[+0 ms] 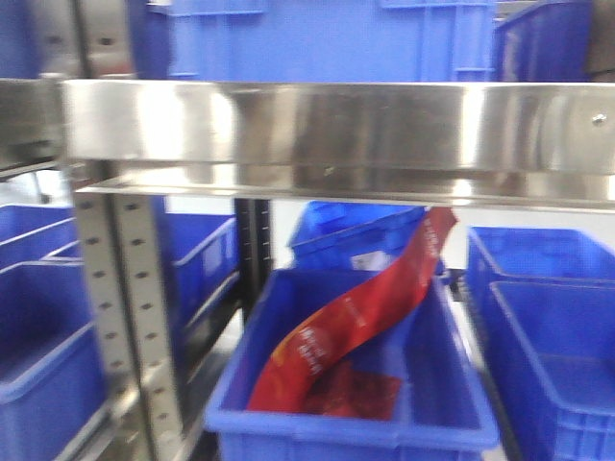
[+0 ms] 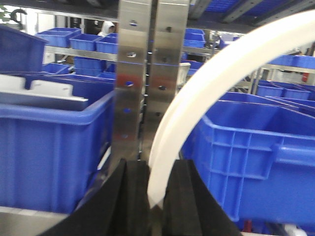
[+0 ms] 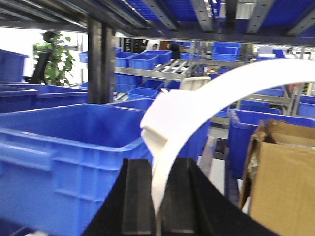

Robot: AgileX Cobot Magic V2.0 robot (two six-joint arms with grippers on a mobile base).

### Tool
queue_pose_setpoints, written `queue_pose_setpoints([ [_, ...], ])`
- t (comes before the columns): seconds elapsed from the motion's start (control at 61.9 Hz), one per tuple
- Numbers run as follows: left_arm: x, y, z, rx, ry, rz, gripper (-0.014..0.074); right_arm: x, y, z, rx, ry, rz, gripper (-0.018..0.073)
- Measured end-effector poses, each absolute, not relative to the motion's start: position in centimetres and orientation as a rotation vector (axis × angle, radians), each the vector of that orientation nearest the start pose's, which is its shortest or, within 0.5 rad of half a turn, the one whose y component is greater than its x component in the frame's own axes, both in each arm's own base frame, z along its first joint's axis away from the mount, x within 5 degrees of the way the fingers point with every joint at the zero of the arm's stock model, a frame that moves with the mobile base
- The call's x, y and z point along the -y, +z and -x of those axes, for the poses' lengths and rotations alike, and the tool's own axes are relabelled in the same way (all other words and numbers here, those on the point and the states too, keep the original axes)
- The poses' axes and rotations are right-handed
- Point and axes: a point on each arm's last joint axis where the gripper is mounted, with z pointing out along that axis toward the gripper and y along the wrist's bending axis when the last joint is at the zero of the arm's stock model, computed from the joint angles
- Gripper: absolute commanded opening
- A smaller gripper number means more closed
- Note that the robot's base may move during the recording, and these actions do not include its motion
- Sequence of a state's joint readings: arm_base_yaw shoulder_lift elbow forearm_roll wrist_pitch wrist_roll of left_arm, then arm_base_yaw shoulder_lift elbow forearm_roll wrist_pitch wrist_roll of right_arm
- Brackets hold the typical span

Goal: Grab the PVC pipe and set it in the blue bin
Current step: 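Turn and drive the base up to the shelf of blue bins, then extend both grippers with clamps over the open blue bin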

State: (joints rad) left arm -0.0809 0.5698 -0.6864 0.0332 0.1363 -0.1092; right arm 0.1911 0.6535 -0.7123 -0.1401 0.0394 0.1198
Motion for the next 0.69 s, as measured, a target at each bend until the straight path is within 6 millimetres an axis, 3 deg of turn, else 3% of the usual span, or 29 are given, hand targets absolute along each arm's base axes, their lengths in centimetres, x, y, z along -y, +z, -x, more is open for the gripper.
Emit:
queue_pose_setpoints([
  [0.695, 0.89, 38.62, -11.46, -1.504, -0.123, 0.0, -0.0111, -2.51, 39.32, -13.23, -1.457, 0.135, 0.15, -0.0159],
])
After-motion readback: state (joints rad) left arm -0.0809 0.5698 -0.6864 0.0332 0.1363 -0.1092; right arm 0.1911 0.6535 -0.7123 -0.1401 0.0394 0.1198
